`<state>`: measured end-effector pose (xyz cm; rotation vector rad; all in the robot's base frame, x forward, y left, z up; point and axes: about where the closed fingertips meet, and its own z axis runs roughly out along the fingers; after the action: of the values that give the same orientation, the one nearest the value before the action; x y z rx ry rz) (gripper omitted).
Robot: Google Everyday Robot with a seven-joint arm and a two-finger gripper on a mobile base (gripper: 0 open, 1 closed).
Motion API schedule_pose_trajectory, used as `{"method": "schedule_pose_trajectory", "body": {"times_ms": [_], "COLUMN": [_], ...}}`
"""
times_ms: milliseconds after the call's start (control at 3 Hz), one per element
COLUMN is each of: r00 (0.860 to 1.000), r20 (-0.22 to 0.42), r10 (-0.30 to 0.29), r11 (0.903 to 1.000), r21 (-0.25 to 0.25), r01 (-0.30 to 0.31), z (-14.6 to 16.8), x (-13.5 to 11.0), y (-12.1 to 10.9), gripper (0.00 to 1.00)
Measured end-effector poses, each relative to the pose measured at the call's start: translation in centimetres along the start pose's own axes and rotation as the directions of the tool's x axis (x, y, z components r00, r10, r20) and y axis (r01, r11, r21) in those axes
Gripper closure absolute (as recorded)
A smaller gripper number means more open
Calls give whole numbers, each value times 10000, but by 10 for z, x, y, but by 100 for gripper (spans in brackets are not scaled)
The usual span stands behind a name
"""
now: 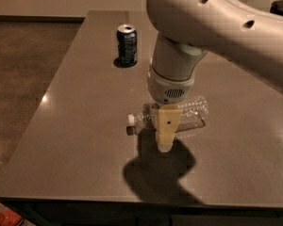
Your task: Place water bottle upright
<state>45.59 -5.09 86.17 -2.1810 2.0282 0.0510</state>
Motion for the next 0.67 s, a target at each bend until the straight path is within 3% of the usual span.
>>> {"method": "schedule_pose_trajectory", "body": {"times_ms": [667], "r00": [9989], "r20": [-413], "r10": [203], "r11": [9998], "r21": [11], "r01": [-202], "z": [10], "x": [15], "y": [-10], "gripper": [48]}}
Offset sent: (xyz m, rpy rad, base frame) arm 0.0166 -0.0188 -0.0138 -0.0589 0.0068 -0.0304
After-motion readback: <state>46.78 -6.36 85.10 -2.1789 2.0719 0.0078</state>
